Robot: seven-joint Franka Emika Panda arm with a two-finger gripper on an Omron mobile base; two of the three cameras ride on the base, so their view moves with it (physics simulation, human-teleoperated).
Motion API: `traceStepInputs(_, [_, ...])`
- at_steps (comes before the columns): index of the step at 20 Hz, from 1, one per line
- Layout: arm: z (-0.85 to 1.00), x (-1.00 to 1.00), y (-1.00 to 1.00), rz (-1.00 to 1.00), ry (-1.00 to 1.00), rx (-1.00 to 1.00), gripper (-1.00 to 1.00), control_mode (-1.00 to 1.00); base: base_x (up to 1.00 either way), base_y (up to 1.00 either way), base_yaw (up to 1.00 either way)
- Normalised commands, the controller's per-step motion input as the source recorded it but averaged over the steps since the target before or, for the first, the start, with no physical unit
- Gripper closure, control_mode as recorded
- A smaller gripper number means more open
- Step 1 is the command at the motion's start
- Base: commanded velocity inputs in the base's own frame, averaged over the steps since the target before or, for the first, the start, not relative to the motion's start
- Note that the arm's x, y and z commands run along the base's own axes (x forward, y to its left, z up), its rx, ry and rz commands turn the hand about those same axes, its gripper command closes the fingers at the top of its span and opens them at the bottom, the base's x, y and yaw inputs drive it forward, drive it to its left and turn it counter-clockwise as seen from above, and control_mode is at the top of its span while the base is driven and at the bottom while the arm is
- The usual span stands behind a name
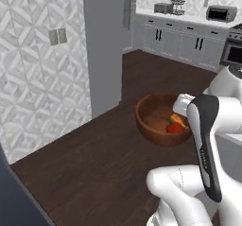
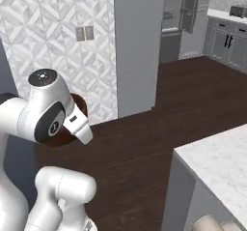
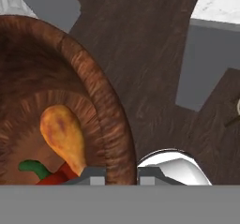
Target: Pick the chicken drumstick and bell pepper from their plates and place them in the bowl. Then put the bowl in the fridge.
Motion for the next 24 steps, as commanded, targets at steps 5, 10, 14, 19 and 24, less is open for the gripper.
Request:
traceStepInputs(5, [0.0,0.0,0.0,0.0,0.0,0.0,1.0,1.0,0.78,0.76,-0.67])
traceStepInputs(10, [0.0,0.0,0.0,0.0,0.0,0.0,1.0,1.0,0.77,0.93,-0.6])
traceStepInputs(14, [0.0,0.0,0.0,0.0,0.0,0.0,1.0,1.0,0.87,0.78,-0.66])
traceStepInputs(19, [0.0,0.0,0.0,0.0,0.0,0.0,1.0,1.0,0.93,0.92,-0.48])
traceStepInputs(24, [0.0,0.0,0.0,0.0,0.0,0.0,1.0,1.0,1.0,0.96,-0.16])
